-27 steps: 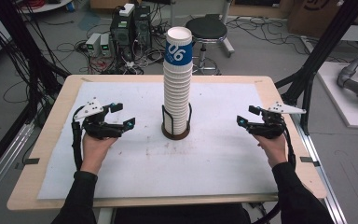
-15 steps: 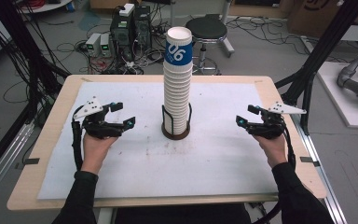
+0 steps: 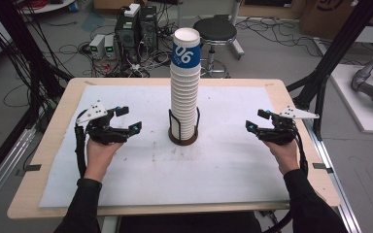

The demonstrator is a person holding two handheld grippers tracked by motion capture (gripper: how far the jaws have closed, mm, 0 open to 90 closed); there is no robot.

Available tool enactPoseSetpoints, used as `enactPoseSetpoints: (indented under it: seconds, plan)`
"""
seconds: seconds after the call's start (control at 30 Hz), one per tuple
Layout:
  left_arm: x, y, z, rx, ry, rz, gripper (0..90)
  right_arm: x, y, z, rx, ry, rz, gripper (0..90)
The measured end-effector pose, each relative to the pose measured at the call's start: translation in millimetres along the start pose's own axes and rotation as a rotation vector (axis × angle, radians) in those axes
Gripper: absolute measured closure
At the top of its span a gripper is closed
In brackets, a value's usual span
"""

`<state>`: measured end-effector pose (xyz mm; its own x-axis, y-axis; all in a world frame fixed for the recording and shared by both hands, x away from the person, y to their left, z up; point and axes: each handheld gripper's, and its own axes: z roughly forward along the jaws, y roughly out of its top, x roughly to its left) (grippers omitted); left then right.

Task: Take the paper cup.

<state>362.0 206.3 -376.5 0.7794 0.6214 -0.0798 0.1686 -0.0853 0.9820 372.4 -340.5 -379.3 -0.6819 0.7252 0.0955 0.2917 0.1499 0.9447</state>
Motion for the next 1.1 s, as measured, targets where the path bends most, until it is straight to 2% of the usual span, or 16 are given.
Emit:
enactPoseSetpoints:
  seconds: [0.33,0.4,0.57,0.83,0.93,0.97,1.1]
  plan:
    - [-3.3,5.6,0.3,0.000,-0.026,-0.006,15.0,7.9,10.2,0.9,-0.010,0.032,-0.027,19.9]
    - [-5.3,8.3,0.3,-0.016,-0.035,-0.002,15.0,12.1,15.4,1.5,-0.020,0.043,-0.049,19.8]
    - [-6.6,12.8,2.8,-0.022,-0.041,0.000,15.0,15.1,18.5,3.5,-0.019,0.052,-0.061,19.8]
    - [-13.3,35.6,16.7,-0.048,-0.082,0.018,15.0,14.6,20.6,3.3,-0.026,0.061,-0.063,19.8]
    - [-15.7,41.1,22.6,-0.040,-0.094,0.025,15.0,14.9,21.2,2.7,-0.023,0.064,-0.060,19.8]
    - [-17.7,47.6,28.0,-0.032,-0.104,0.034,15.0,14.6,21.6,1.9,-0.024,0.068,-0.062,19.8]
    - [-19.2,57.7,35.5,-0.036,-0.125,0.040,14.5,13.9,21.4,1.3,-0.022,0.076,-0.057,19.8]
